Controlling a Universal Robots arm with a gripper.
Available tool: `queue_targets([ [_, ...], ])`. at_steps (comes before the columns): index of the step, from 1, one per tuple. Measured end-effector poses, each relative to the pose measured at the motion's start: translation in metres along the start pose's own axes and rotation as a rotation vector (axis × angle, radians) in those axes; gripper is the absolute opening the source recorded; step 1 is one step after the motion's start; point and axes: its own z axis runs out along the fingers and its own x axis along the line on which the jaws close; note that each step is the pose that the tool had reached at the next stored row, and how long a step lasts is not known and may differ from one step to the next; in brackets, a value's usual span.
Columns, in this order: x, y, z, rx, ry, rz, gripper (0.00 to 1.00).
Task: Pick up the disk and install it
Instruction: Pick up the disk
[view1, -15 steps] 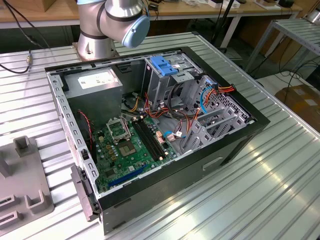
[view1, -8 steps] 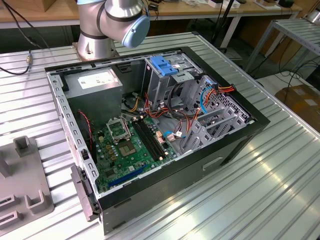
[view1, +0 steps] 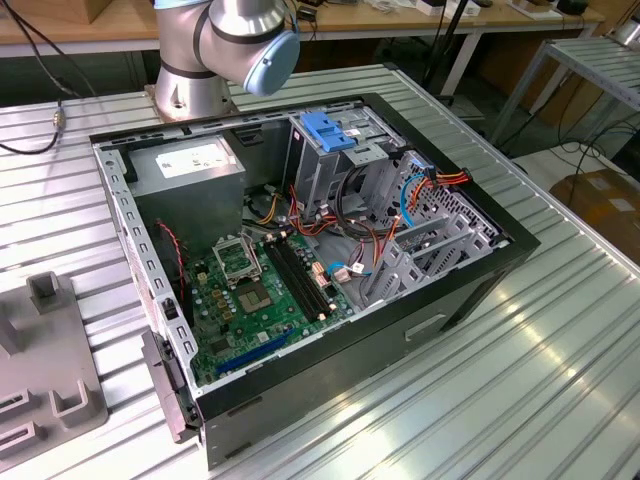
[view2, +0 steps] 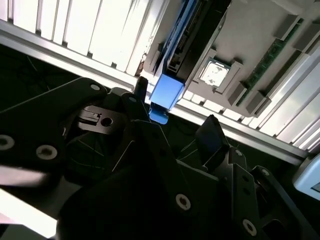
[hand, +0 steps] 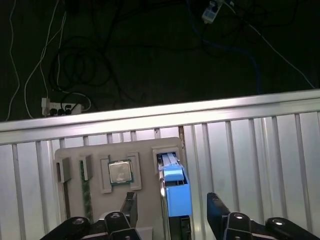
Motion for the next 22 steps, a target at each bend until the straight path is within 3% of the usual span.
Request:
queue_targets([
  [6,-0.0001,-0.0003,0.0153,0.0010,0.0002,-0.015,0.66],
  [9,-0.0004,-0.0004,0.0198,0.0040,0.0002,-0.021,0.66],
  [12,-0.0003,0.0012,0.0227,0.0184,-0.0010,-0.028,0.66],
  [14,-0.0004,0.0018,0.0249,0.0227,-0.0017,-0.032,0.66],
  [17,-0.0010,0.0021,0.0291,0.0221,-0.0091,-0.034,0.66],
  [20,-0.0008,0.0028,0.0346,0.0219,-0.0121,-0.035,0.66],
  [22,-0.0007,0.0044,0.0415,0.0217,-0.0138,-0.037,0.66],
])
